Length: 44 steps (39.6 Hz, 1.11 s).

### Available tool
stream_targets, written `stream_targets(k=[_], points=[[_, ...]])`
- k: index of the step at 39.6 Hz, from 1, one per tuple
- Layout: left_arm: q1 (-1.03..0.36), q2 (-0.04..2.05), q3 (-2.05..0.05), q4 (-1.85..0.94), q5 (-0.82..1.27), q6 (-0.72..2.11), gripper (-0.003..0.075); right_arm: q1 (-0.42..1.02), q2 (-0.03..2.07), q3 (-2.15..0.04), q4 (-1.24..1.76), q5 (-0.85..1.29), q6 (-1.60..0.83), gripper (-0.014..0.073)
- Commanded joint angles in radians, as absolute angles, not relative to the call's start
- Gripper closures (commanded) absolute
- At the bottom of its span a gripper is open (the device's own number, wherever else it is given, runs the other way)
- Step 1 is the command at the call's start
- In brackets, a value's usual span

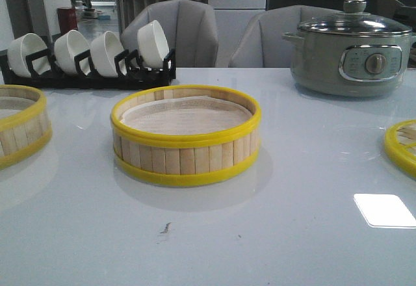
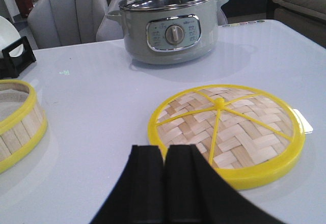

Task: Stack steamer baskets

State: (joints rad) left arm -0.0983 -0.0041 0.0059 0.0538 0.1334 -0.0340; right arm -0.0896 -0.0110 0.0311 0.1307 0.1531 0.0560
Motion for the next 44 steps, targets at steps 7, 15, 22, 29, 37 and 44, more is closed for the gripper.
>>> stream_targets(k=[7,15,22,29,37,44], points=[[-0.096,-0.016,0.007,0.048,0.05,-0.047,0.0636,-0.095,-0.032,0.015,0.122,0.061,0.051,0.0575],[-0.096,-0.016,0.007,0.048,0.05,-0.047,0.0636,-0.095,-0.032,0.015,0.122,0.061,0.051,0.0545],[-0.096,-0.016,0.007,0.048,0.05,-0.047,0.0636,-0.095,-0.032,0.015,0.122,0.061,0.051,0.0545],[-0.096,-0.016,0.007,0.048,0.05,-0.047,0.0636,-0.095,-0.032,0.015,0.122,0.061,0.051,0.0545],[-0.096,-0.016,0.007,0.048,0.05,-0.047,0.0636,-0.095,-0.032,0.015,0.122,0.061,0.051,0.0545],[-0.096,-0.016,0.007,0.048,0.05,-0.047,0.0636,-0.095,-0.032,0.015,0.122,0.061,0.051,0.0545]])
